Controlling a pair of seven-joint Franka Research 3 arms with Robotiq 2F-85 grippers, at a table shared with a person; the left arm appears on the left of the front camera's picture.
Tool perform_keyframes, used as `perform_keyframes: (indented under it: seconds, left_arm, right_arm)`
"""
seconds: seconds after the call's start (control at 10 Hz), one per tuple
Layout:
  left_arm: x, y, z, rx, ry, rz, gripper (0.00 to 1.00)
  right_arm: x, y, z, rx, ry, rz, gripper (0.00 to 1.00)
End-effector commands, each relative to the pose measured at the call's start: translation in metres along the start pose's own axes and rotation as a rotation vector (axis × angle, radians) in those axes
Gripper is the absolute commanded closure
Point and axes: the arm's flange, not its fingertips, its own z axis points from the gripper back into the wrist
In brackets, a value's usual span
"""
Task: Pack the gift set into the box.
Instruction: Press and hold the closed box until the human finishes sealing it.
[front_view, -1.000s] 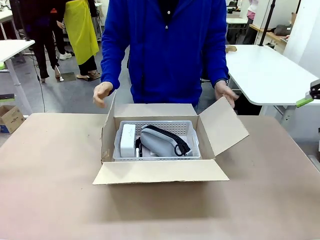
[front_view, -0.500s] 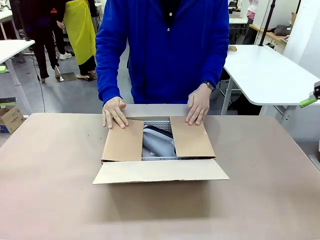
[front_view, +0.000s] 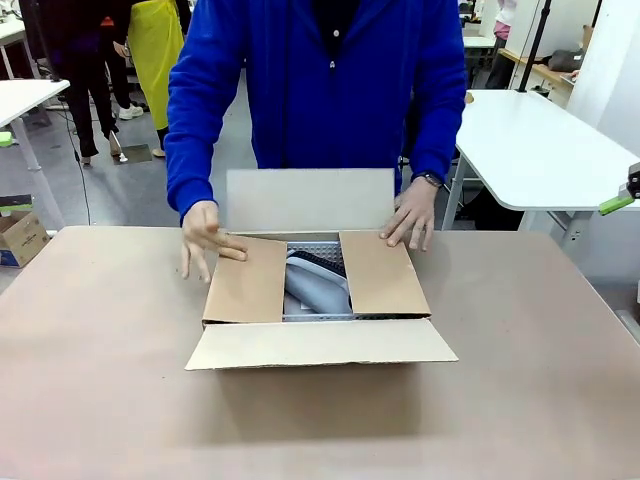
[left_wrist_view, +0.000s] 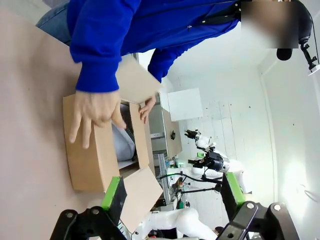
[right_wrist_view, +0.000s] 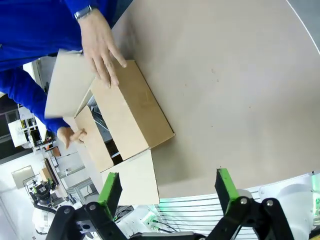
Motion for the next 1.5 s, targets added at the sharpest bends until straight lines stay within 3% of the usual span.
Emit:
perform_keyframes:
  seconds: [0.0,1.4]
  left_arm:
    - [-0.0018,-0.0019,0.0017,-0.003,0.005,0.0,0.0]
    - [-0.0018,-0.0019,0.0017,-0.003,0.005,0.0,0.0]
  right_arm:
    - [0.0012,-0.0021,-0.0019,0.026,-0.005,0.011,0.0]
    - [0.0012,-0.0021,-0.0019,0.026,-0.005,0.011,0.0]
